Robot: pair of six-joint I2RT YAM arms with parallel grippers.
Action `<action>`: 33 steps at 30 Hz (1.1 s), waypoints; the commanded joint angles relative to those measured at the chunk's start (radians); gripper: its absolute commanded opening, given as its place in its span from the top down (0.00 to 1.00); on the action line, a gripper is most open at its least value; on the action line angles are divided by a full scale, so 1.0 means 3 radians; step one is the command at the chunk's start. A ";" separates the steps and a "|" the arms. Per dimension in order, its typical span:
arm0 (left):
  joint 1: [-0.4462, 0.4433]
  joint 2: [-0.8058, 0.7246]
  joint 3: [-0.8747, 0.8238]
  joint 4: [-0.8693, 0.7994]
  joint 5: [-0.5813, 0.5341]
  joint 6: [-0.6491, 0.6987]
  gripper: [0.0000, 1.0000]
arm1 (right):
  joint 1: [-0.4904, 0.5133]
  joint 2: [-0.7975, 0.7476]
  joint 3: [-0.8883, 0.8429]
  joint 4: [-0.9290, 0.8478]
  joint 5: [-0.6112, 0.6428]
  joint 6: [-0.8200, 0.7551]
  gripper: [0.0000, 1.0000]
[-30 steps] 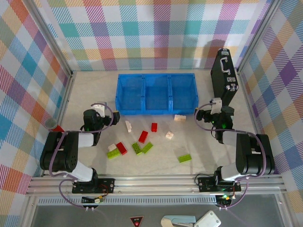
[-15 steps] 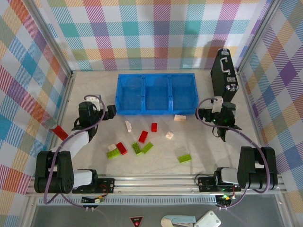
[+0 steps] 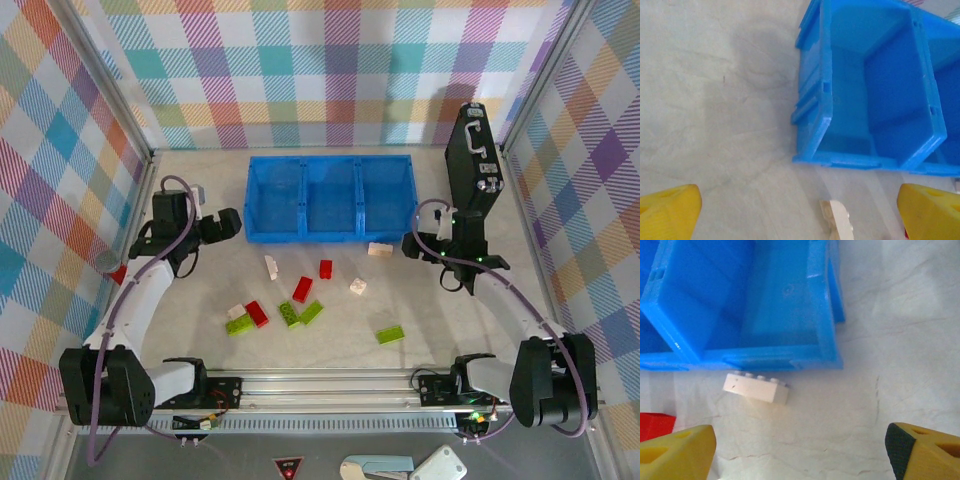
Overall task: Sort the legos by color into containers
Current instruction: Pick up the lego from the center of the table.
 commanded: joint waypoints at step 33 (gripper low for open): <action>0.0018 -0.0237 0.0014 -0.0724 -0.0051 0.0561 0.00 | 0.1381 0.1352 0.1005 -0.0555 0.1328 0.1073 0.14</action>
